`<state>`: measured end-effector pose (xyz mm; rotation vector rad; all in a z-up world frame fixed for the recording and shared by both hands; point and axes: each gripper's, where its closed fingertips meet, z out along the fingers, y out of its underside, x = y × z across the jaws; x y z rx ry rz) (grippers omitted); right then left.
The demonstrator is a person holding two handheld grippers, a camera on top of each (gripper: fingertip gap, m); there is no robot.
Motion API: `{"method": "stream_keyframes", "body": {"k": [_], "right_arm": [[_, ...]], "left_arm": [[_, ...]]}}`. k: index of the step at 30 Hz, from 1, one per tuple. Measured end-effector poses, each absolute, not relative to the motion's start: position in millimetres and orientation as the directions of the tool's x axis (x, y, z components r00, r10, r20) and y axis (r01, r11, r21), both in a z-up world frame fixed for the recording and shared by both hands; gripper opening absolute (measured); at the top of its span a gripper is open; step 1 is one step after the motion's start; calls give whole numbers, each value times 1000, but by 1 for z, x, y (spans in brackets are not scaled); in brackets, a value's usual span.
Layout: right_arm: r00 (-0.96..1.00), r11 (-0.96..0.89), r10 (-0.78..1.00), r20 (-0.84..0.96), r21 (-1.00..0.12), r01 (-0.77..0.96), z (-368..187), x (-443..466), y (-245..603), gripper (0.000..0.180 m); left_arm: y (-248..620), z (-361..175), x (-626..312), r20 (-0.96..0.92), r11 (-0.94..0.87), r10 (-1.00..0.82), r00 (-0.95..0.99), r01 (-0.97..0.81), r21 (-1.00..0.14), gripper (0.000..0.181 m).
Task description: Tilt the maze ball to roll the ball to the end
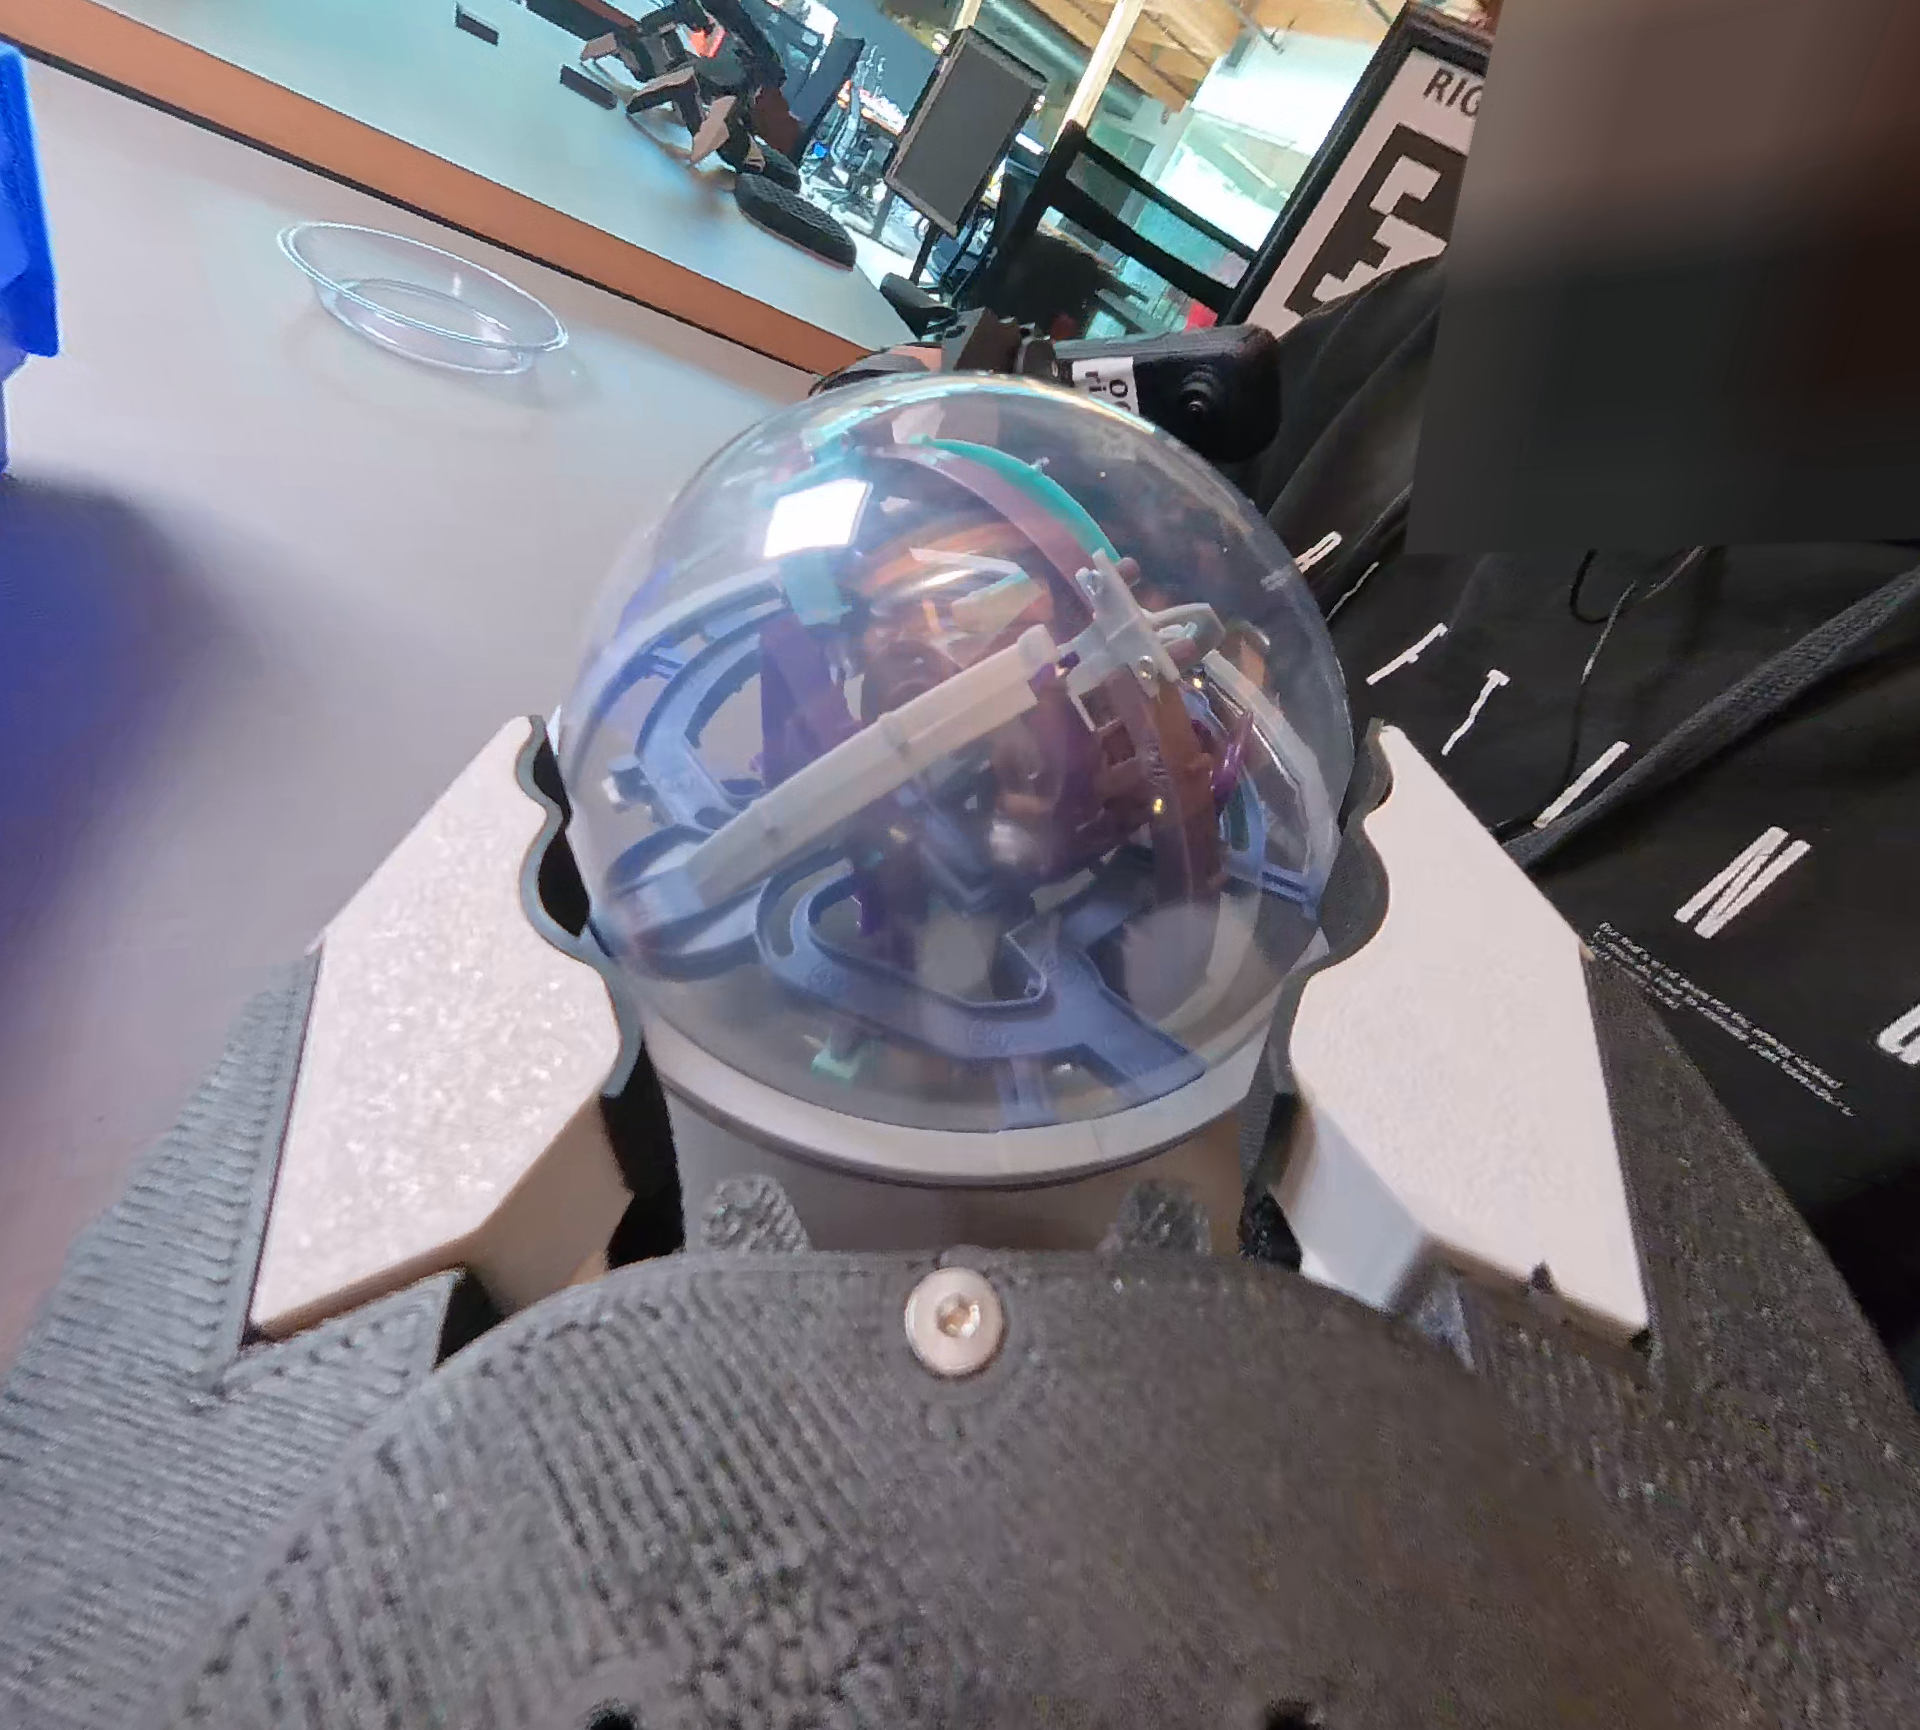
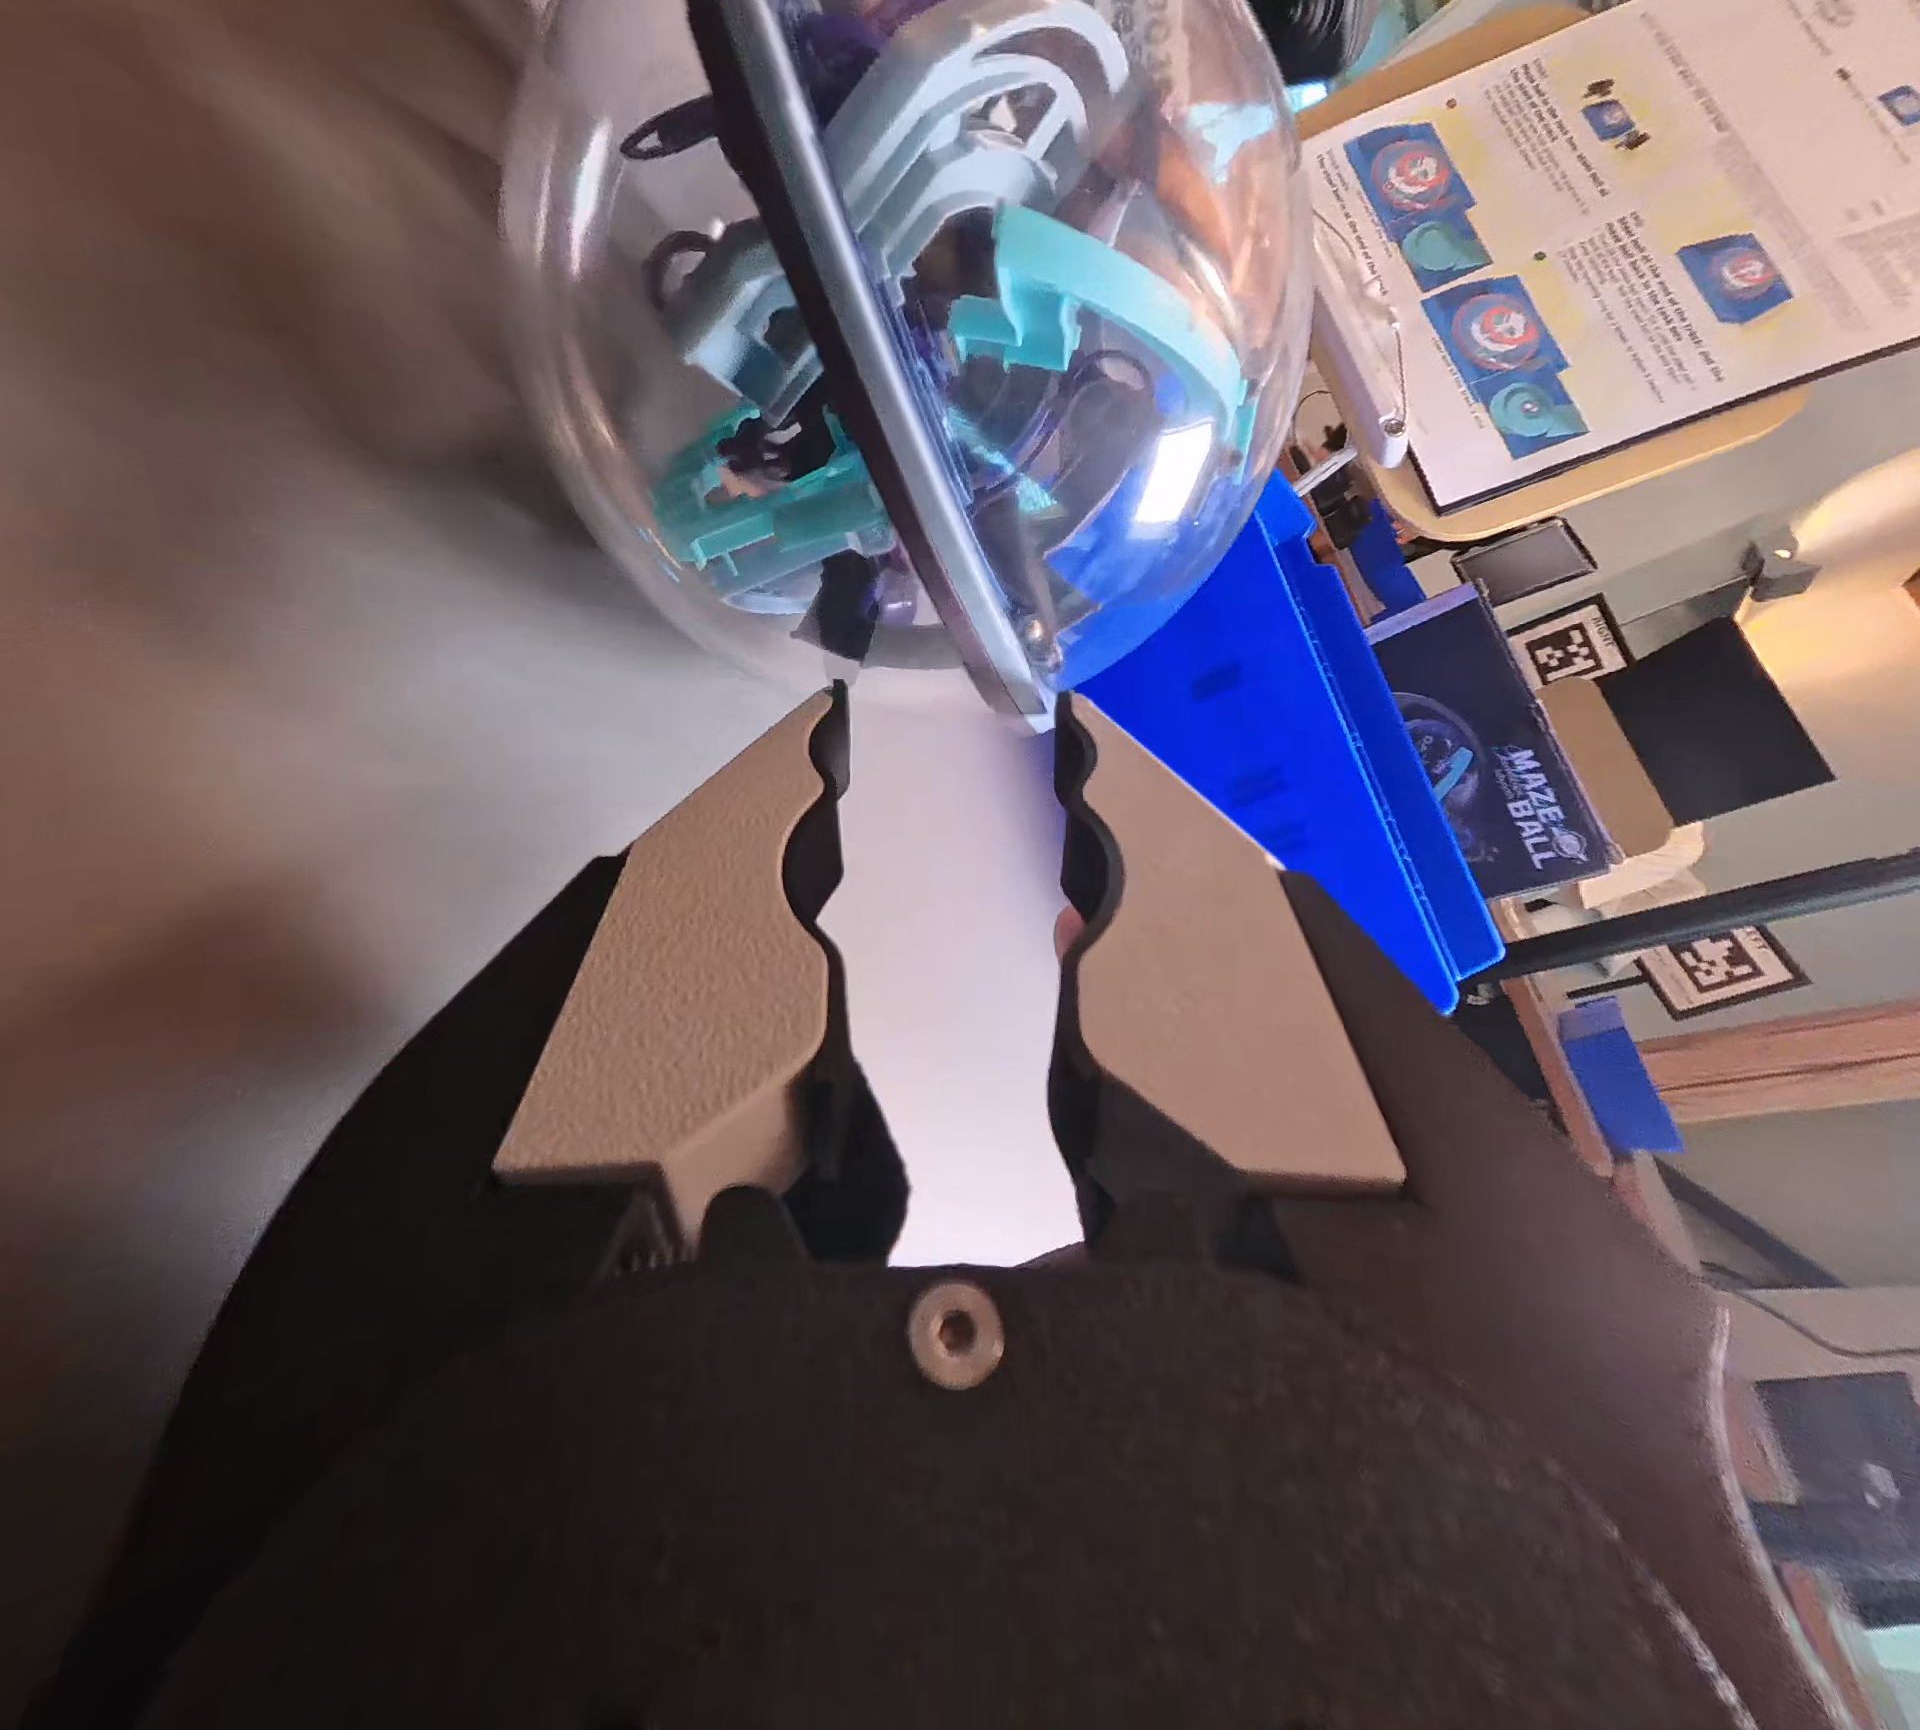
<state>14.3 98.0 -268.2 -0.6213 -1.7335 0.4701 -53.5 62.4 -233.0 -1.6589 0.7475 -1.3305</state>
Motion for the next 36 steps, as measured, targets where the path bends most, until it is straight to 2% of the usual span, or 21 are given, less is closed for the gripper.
{"method": "stream_keyframes", "body": {"k": [5,14,17,19,22,25,28,30,32,33,36], "right_arm": [[-110,788,613,782,-599,142,-257,13,105,8],[-104,777,628,771,-612,149,-255,14,106,7],[-108,776,628,770,-611,157,-256,15,106,7],[-112,775,629,770,-609,166,-256,16,107,6],[-118,768,638,761,-615,179,-258,17,107,5],[-119,761,645,755,-623,181,-258,18,105,5],[-118,750,658,744,-634,187,-257,18,104,5],[-118,742,667,735,-642,195,-256,18,102,5],[-117,719,691,713,-662,209,-255,18,100,5],[-119,698,713,691,-683,216,-254,18,99,5],[-129,644,764,632,-734,216,-247,19,91,5]], "left_arm": [[68,-233,-58,501,-488,-841,206,111,-866,144],[70,-233,-59,517,-498,-833,196,142,-856,144],[73,-230,-64,518,-490,-829,211,169,-855,138],[75,-226,-70,507,-473,-828,239,187,-861,132],[74,-220,-75,471,-439,-825,312,169,-882,133],[69,-202,-80,346,-323,-834,429,128,-938,128],[60,-194,-78,138,-204,-812,567,-55,-977,107],[49,-189,-74,-46,-95,-790,612,-197,-976,70],[34,-179,-65,-172,4,-780,602,-271,-963,41],[29,-176,-62,-206,26,-769,605,-292,-956,34],[20,-177,-56,-250,28,-756,604,-352,-935,31]]}}
